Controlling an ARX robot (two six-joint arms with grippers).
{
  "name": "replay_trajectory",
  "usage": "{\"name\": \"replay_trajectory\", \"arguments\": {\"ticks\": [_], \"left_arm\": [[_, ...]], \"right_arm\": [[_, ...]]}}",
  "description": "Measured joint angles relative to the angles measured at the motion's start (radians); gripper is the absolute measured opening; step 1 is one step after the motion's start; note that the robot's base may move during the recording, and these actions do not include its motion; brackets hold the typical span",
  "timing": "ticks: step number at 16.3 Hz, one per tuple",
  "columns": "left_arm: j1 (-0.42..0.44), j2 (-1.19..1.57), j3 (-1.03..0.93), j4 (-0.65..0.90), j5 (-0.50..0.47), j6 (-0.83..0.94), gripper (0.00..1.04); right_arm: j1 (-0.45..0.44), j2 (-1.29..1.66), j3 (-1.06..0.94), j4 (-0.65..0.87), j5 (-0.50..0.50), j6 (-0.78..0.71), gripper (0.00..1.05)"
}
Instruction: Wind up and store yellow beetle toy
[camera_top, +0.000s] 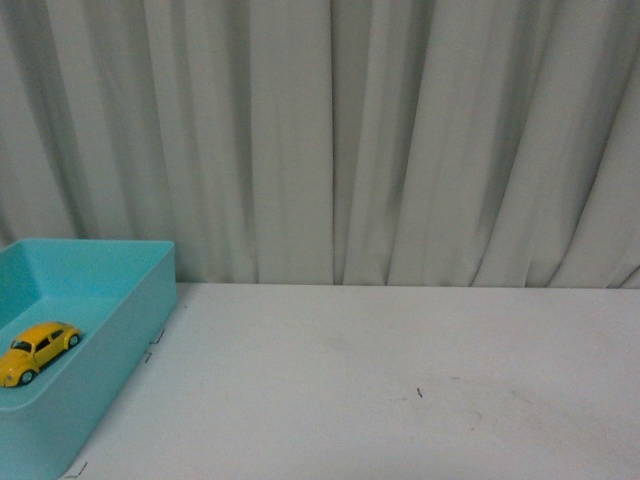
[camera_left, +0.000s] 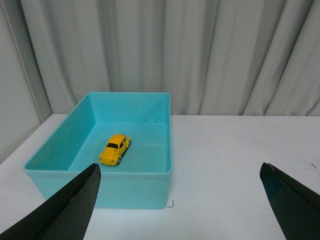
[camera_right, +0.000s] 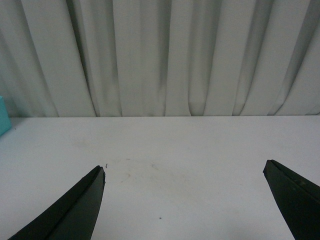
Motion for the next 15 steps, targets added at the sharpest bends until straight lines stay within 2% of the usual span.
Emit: {"name": "replay_trajectory", "arguments": {"ticks": [15], "left_arm": [[0.000, 0.000, 0.000, 0.002, 0.000, 0.000, 0.98]], "right_arm": [[0.000, 0.000, 0.000, 0.002, 0.000, 0.000, 0.98]]}}
